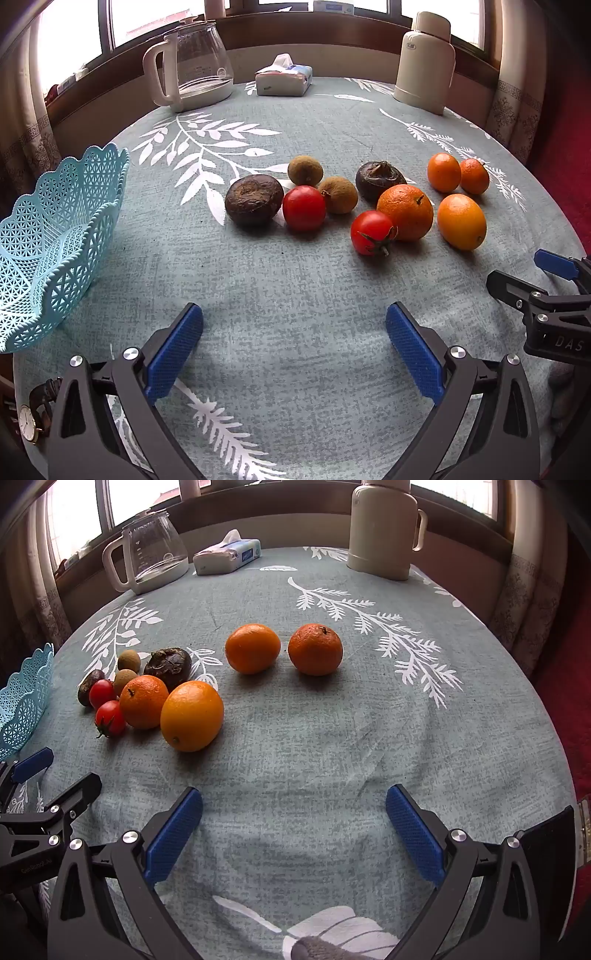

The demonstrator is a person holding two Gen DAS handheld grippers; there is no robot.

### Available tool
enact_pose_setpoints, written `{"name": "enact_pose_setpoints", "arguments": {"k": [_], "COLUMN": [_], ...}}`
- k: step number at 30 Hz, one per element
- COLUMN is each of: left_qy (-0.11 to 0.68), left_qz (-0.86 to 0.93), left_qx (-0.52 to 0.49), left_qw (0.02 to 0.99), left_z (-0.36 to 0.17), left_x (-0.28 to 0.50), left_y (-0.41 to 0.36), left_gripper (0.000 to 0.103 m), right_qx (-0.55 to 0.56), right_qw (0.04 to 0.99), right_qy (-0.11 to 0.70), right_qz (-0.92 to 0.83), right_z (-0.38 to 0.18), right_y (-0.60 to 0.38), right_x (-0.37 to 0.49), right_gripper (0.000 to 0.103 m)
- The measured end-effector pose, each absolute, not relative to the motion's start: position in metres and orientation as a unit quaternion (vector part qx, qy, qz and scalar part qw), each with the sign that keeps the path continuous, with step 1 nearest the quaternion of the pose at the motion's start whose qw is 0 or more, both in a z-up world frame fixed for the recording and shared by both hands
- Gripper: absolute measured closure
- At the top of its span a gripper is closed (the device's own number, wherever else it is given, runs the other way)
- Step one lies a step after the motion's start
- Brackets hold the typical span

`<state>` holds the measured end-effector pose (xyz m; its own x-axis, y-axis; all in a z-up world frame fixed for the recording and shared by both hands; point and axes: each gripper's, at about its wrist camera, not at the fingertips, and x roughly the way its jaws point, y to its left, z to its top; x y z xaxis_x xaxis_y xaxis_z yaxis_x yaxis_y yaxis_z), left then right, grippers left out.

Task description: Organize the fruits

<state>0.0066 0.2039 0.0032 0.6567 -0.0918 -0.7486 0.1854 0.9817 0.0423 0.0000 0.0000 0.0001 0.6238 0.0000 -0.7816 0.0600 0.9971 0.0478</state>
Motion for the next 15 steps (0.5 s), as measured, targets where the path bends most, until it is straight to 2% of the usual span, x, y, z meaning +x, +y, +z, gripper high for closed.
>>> {"name": "enact_pose_setpoints", "arguments": {"k": [15], "left_qy": [0.407], "left_qz": [-0.076], "left_qx": [0.058], "left_qw": [0.909], "left_z": [0.0028], "left_x": [0.0063], "left_y": [0.2029], "left_gripper": [0.003], "right_qx": [0.035], "right_qw": [0.9], "right_qy": [0.433], "right_qz": [-0.017], "right_z": [0.0], "right_y": [0.0], "right_x": [0.0], "right_gripper": [0.005]}}
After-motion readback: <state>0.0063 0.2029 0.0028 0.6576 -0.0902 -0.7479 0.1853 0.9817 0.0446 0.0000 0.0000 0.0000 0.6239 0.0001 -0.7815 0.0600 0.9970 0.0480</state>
